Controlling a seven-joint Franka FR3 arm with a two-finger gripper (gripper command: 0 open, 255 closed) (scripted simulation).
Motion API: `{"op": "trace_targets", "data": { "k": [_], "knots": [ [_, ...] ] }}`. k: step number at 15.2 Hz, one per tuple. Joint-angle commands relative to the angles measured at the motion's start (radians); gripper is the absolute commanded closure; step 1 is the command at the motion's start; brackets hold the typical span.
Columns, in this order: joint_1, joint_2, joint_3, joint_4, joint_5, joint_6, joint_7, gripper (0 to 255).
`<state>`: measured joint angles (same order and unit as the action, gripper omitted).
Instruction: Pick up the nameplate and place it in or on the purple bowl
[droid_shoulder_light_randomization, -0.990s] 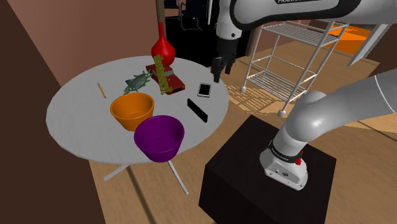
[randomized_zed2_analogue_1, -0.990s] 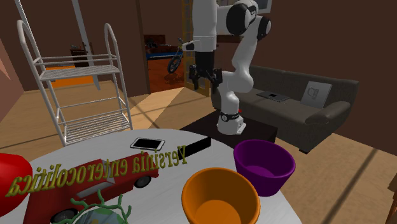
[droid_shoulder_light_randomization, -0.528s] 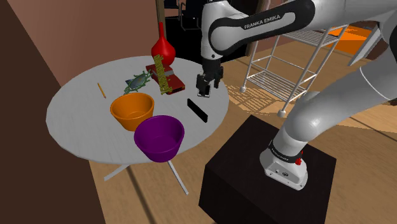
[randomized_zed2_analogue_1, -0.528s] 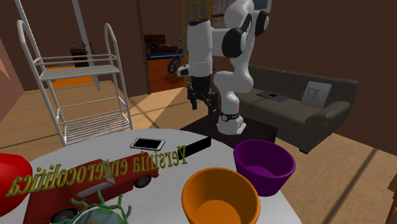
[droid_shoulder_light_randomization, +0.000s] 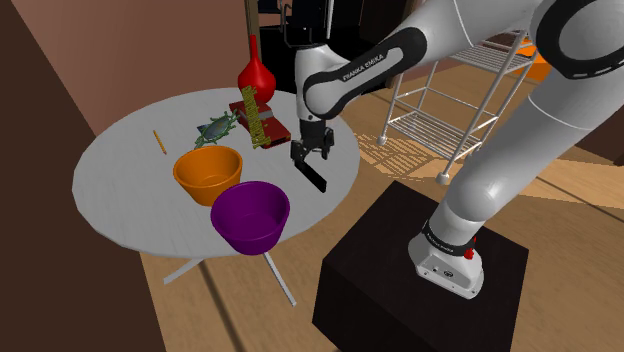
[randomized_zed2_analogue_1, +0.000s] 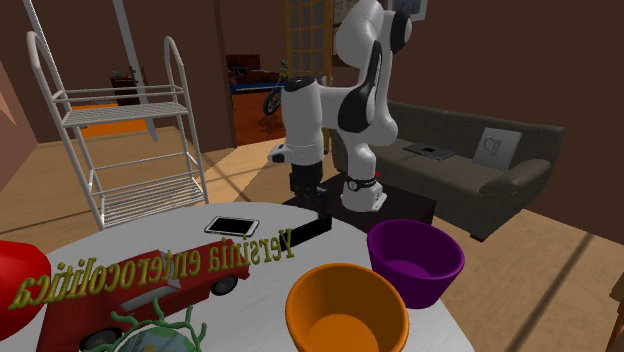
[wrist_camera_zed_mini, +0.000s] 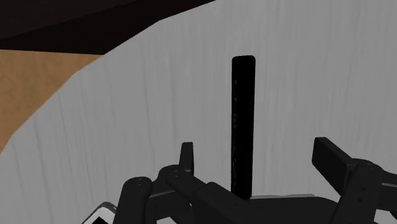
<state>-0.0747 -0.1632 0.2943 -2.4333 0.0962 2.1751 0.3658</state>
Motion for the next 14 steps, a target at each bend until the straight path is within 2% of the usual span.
{"op": "trace_targets", "data": {
  "k": [1,7,14],
  "knots": [
    [-0.003,0.033,0.003,-0.003,-0.006,0.033,0.018,0],
    [-0.003,0.089,0.009,-0.047,-0.019,0.131,0.029,0],
    [-0.003,0.089,0.009,-0.047,-0.019,0.131,0.029,0]
  ]
}}
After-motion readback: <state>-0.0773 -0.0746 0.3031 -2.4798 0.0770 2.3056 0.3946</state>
